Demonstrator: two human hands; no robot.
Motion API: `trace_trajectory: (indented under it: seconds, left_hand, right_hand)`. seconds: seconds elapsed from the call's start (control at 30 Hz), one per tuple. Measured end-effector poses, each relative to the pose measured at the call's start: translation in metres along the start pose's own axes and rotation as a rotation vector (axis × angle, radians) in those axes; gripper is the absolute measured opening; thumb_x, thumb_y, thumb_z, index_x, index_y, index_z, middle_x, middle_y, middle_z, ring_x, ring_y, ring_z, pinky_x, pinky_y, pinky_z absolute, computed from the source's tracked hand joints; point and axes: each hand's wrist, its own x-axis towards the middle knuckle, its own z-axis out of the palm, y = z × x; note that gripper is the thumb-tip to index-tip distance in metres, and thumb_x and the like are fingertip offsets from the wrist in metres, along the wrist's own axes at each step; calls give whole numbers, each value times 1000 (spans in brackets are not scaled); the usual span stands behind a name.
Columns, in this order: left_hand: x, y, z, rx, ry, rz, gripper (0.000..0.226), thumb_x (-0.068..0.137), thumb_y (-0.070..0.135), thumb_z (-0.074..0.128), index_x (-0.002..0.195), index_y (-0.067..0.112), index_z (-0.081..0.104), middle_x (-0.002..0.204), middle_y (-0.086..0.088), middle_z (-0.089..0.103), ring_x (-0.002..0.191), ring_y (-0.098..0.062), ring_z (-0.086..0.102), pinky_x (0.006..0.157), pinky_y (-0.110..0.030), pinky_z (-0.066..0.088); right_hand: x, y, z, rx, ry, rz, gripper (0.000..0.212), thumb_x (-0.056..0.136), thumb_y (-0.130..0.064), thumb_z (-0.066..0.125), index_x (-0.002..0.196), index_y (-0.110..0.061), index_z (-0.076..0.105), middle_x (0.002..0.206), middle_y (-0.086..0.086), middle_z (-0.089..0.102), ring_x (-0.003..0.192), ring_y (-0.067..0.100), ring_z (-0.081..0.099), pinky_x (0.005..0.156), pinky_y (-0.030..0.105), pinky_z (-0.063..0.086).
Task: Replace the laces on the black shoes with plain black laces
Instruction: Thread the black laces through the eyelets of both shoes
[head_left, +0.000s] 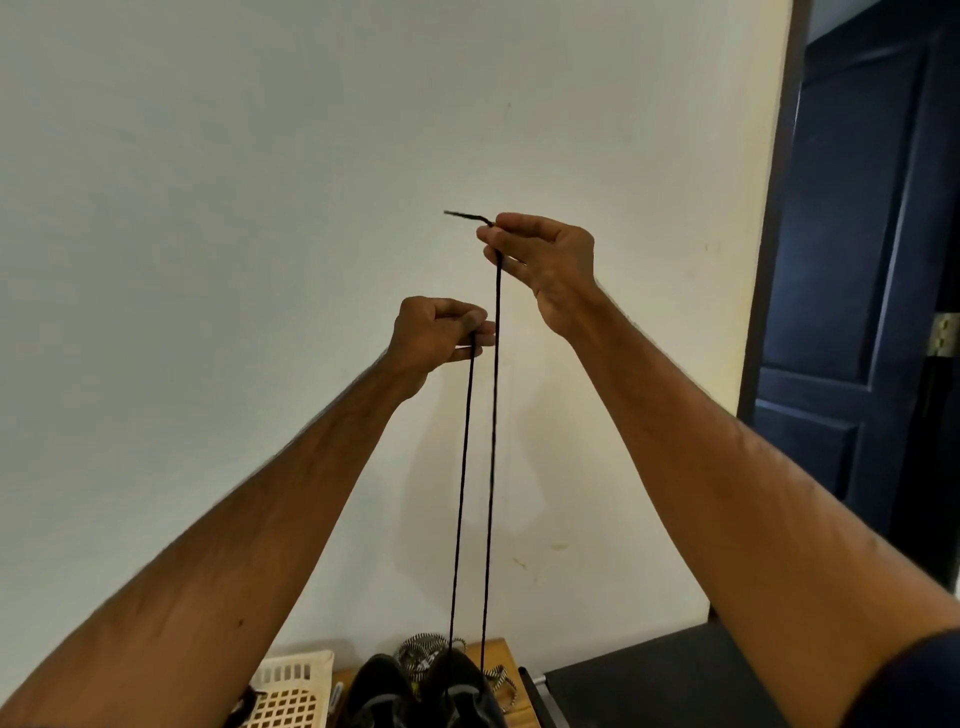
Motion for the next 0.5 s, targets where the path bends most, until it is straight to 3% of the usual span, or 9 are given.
trace_trajectory:
  seconds: [0.13, 0.27, 0.33, 0.4, 0.5]
  left_hand:
    - [-1, 0, 3, 32, -10, 12, 16, 100, 10, 64, 110, 0, 71, 97, -12, 78, 80, -20, 77, 68, -26, 61]
    - [-21, -35, 7, 279, 16, 26, 17, 102, 15, 59, 105, 10, 75, 91, 1, 78, 65, 1, 66, 59, -19, 53]
    - [-42, -69, 10, 494, -106, -3, 21, 101, 13, 56, 100, 12, 78, 91, 3, 79, 74, 6, 68, 74, -22, 58]
    - [-69, -116, 13, 700, -305, -115, 21, 98, 15, 59, 98, 13, 80, 96, 1, 79, 90, -4, 71, 94, -31, 56]
    - [-118, -192, 17, 935, -507, -298, 18, 93, 30, 68, 104, 21, 78, 115, -2, 74, 110, -20, 68, 100, -39, 53]
  right_hand:
    - [-6, 13, -4, -96, -17, 20, 29, 84, 10, 76, 111, 14, 67, 103, 30, 73, 94, 37, 76, 84, 40, 63]
    - [-30, 54, -25, -265, 41, 83, 17, 88, 6, 70, 104, 4, 74, 92, 18, 77, 73, 22, 75, 64, 29, 60]
    - [-50, 86, -43, -349, 85, 168, 15, 88, 2, 66, 96, -3, 78, 84, 10, 77, 58, 13, 63, 51, 24, 49]
    - [-77, 126, -64, -372, 119, 294, 18, 90, -3, 61, 93, -7, 78, 79, 5, 75, 52, 10, 49, 44, 21, 37]
    - [-128, 188, -95, -427, 179, 460, 27, 91, -6, 53, 88, -14, 78, 78, 0, 69, 52, 9, 41, 44, 20, 29]
